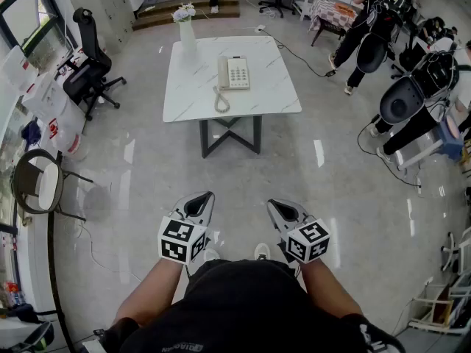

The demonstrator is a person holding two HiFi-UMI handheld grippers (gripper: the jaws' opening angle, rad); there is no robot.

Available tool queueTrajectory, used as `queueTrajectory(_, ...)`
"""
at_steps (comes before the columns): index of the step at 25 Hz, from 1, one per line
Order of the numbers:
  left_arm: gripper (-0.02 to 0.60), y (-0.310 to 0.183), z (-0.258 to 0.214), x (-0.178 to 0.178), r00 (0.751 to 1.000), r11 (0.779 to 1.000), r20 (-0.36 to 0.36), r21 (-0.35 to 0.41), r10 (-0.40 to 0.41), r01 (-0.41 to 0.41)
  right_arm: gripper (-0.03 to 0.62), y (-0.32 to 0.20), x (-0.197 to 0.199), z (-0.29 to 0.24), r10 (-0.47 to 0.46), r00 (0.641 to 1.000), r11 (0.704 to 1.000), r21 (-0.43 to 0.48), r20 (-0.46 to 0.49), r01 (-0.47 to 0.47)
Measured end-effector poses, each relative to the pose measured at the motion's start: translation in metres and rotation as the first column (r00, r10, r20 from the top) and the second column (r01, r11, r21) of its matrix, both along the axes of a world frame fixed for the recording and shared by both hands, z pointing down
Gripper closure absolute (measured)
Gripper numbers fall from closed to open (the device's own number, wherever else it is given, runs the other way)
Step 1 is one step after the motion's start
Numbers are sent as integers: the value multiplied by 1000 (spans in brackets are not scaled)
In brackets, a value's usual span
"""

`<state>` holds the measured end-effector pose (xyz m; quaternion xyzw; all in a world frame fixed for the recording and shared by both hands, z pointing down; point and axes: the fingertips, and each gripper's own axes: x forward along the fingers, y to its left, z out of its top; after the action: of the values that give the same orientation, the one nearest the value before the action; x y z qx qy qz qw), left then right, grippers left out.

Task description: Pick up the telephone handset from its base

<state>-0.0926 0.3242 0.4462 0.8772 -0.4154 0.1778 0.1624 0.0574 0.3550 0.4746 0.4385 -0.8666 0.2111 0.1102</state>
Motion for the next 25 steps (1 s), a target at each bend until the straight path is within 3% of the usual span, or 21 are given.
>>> queueTrajectory(10,580,4,1,-4,1000,1000,-14,-3,-5,5,594,6,-5,1,-5,1000,1000,-1,-6,5)
queueTrajectory(15,580,4,4,-8,1000,1000,-28,-22,-5,4,592,5,-10,-1,10,999,1000,-17,45,-10)
queueTrajectory(19,580,2,6,-11,997,998,-73,-54,-16,12,592,4,-13,1,6,1000,1000,-19,24,-6)
queueTrajectory(25,580,0,6,-19,998,999,-64,-44,-17,14,592,0,-19,-2,9,1000,1000,-7,20,-9)
